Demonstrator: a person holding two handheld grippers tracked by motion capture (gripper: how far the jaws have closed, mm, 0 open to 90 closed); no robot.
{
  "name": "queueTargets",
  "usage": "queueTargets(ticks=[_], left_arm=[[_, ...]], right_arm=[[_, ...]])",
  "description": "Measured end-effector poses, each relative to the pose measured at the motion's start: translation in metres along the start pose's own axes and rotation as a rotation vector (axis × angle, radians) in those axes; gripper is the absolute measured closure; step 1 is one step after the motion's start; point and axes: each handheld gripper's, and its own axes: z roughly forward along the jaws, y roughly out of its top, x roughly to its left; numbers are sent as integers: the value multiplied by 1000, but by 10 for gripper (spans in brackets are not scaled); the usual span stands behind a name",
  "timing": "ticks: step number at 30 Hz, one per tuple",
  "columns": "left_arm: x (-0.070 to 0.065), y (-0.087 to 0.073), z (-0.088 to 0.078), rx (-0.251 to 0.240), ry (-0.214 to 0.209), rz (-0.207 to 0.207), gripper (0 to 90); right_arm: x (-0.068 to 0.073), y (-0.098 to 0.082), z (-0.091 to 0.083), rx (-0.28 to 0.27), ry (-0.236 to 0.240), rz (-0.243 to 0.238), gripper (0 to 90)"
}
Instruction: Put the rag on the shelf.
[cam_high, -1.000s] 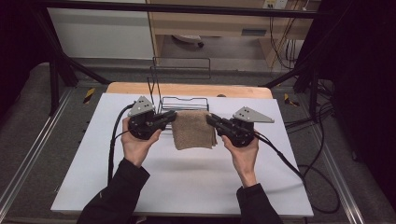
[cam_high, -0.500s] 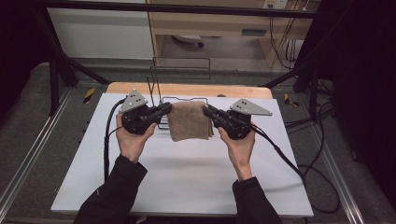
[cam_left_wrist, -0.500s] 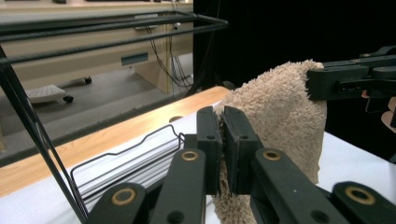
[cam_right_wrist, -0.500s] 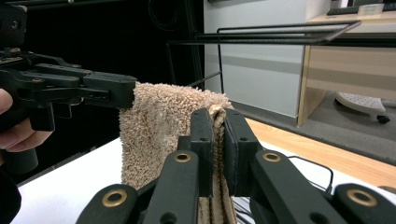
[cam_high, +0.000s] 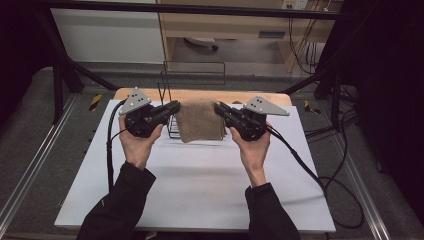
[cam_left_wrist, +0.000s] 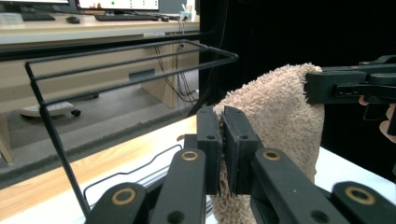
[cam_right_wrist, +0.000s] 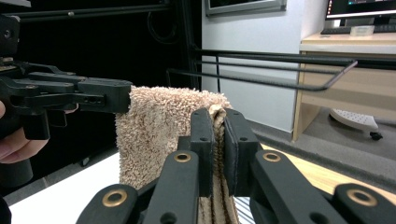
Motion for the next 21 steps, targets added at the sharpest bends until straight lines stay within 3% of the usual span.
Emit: queueTargets(ticks=[21], left_arm=[[11, 30, 3, -47, 15, 11, 855]], right_arm=[[-4, 27, 12, -45, -15, -23, 839]])
